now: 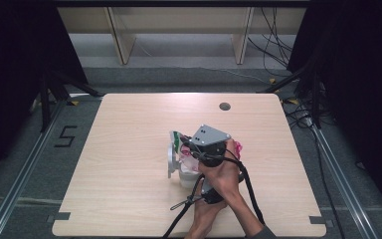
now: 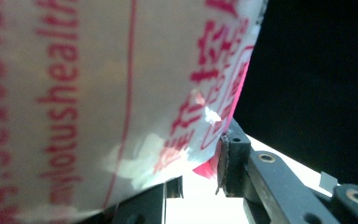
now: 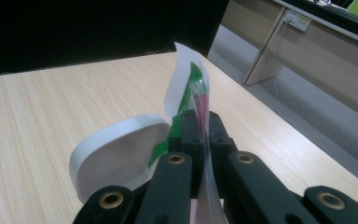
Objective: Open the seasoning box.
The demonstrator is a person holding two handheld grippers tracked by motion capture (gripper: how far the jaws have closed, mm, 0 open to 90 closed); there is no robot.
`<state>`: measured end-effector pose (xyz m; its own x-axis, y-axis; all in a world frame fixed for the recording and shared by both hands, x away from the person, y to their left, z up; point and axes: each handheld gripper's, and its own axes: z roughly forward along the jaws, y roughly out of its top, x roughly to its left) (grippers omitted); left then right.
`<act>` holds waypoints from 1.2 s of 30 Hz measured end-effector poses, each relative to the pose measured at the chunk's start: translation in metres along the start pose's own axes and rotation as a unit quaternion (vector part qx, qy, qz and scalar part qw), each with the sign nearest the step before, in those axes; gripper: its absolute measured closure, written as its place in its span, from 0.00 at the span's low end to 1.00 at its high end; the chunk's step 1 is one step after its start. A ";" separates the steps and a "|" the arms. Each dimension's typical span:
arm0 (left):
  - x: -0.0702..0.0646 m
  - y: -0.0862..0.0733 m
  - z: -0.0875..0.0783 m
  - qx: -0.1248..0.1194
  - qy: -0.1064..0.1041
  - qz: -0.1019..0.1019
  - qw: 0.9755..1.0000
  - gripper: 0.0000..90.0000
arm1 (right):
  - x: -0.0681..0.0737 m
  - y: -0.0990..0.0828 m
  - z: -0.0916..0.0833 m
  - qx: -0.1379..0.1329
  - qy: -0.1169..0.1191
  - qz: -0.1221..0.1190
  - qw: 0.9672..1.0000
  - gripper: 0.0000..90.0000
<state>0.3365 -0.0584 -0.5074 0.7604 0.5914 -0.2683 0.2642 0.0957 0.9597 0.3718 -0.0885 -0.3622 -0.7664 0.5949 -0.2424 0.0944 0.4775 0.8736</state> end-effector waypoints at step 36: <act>-0.007 0.000 0.007 -0.046 -0.009 -0.052 0.998 0.83 | 0.002 0.001 0.000 0.005 0.000 -0.002 1.000 1.00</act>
<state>0.3349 -0.0679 -0.5059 0.7424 0.5605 -0.3671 0.2867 0.2296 0.9301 0.3710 -0.0868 -0.3618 -0.7671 0.5925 -0.2460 0.0980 0.4871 0.8678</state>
